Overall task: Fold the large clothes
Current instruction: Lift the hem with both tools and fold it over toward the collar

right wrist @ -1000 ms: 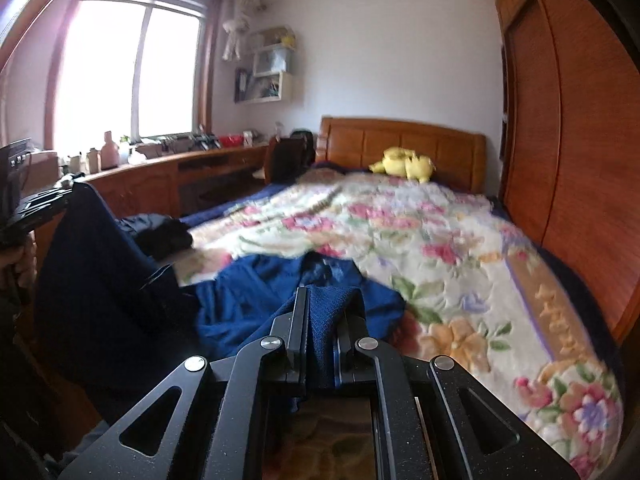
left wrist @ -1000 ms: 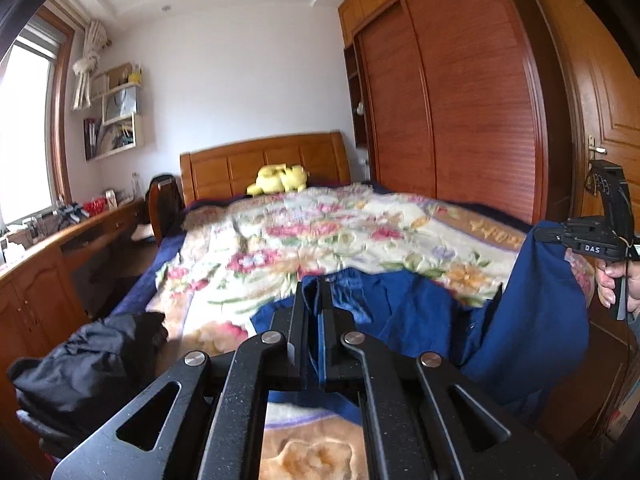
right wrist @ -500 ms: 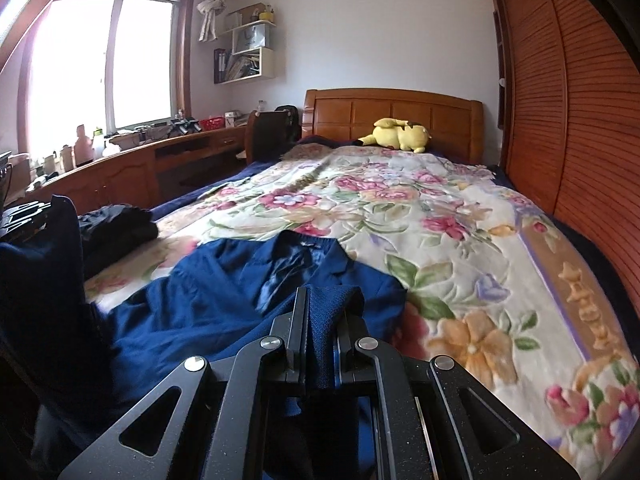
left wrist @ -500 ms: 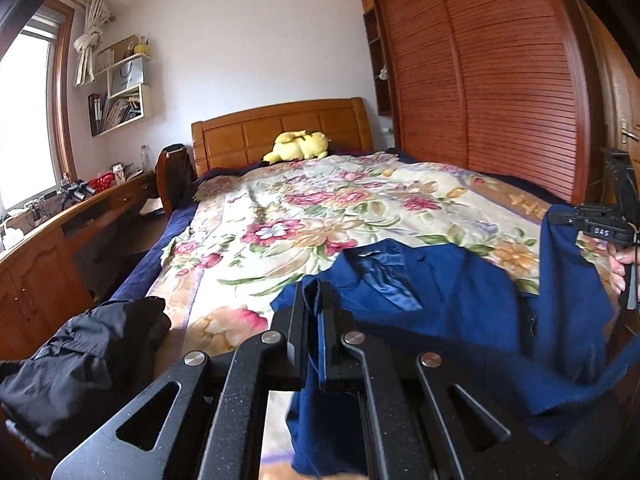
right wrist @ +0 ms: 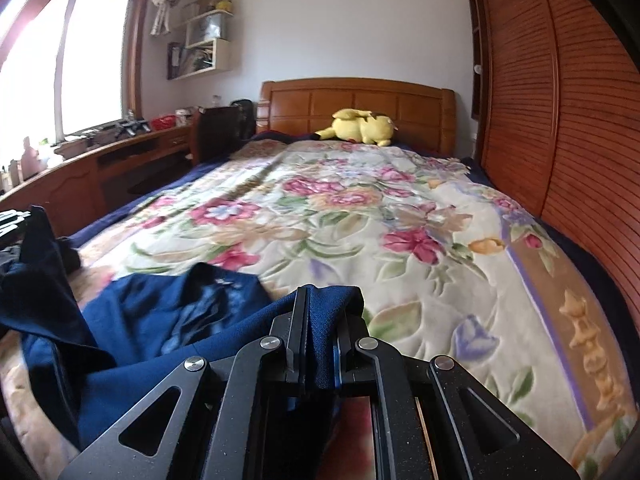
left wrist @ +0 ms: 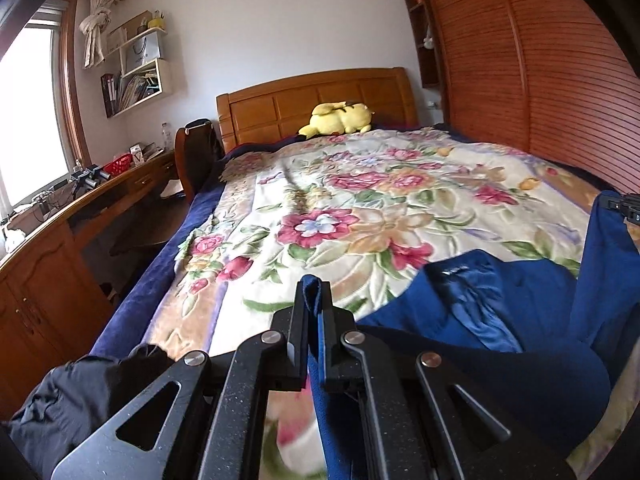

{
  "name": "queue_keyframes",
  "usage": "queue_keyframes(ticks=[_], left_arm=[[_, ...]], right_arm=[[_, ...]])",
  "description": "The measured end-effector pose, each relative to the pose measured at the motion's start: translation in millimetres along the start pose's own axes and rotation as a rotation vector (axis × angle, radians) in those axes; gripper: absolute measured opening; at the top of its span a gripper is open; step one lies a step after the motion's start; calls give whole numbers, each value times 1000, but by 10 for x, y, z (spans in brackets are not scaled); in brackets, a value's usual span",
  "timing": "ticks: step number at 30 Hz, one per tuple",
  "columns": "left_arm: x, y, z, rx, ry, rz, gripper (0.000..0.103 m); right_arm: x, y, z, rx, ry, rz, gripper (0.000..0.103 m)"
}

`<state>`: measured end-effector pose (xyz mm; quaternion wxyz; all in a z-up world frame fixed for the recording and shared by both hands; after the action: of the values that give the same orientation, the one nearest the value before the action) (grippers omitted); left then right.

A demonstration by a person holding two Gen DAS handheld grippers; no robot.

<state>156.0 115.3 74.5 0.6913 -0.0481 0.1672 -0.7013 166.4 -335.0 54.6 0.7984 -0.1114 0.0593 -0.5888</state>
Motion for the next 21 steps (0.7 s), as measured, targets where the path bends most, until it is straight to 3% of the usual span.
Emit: queue_keyframes(ticks=[6,13,17,19,21], left_arm=[[-18,405,57,-21,16,23,4],[-62,767,116,-57,10,43,4],[-23,820,35,-71,7,35,4],[-9,809,-19,-91,6,18,10],[4,769,-75,-104,-1,-9,24]], right_arm=[[-42,586,74,-44,-61,-64,8],[-169,958,231,-60,-112,-104,8],[-240,1111,133,-129,-115,-106,8],[-240,1140,81,-160,-104,-100,8],[-219,1144,41,-189,-74,-88,9]])
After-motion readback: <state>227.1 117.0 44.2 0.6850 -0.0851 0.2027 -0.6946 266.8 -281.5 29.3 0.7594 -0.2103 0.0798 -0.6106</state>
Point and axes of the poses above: each gripper's, at about its wrist camera, not at the fingertips, and y roughly the way its jaws point, x to its right, z to its top, the point moved 1 cm from there along y, roughly the way its jaws point, and after that the axes turned 10 degrees about x, right-handed, at the moved point
